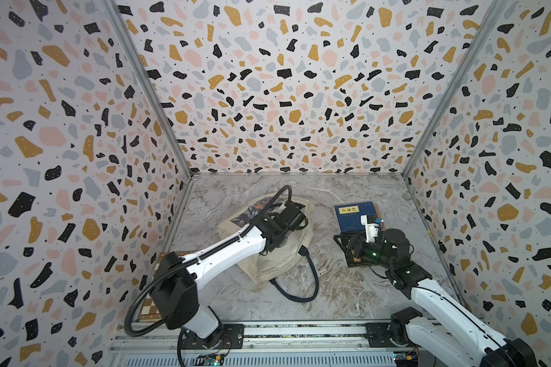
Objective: Take out the books from the canvas bag
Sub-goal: Pick up the book from the canvas bag.
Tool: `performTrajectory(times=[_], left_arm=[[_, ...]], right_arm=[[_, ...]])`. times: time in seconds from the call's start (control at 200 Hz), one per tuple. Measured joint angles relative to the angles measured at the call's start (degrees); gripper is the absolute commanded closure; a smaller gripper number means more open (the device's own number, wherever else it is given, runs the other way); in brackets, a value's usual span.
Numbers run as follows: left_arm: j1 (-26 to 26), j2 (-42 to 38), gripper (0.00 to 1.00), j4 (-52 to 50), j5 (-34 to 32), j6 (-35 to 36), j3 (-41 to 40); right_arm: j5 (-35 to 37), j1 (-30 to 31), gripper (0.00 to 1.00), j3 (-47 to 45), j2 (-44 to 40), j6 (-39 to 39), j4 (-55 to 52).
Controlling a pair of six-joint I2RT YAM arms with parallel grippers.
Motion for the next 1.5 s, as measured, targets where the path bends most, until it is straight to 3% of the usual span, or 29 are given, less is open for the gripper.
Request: performTrajectory(times=[0.205,0.285,0.385,0.581,0.966,1.497], left_arm=[[0.9,-7.6,1.00,3.9,2.6,2.8,-0.2],[1.2,-9.6,1.00,5.7,4.2,3.8,-1.1],[1.3,-11.8,1.00,8.3,7.1,4.9,-3.2],[1.3,-16.4,1.00,14.8,12.2,6.7,-10.0],[1.3,-21.4,1.00,19.8,16.0,7.7,-15.6],[1.4,-26.1,1.00,21.4,19.2,8.0,-18.2]], right_arm=[[6.1,17.9,0.11,0.0,1.8,3.4,3.6],[9.1,24.6,0.13,0.3,5.7,5.9,6.5],[11.1,28.7,0.14,1.9,13.0,8.9,9.6],[14.0,30.6,0.18,7.5,25.9,13.6,14.2],[25.1,31.0,0.29,17.5,40.5,20.6,19.6],[30.3,30.7,0.43,30.8,56.9,21.6,22.9]])
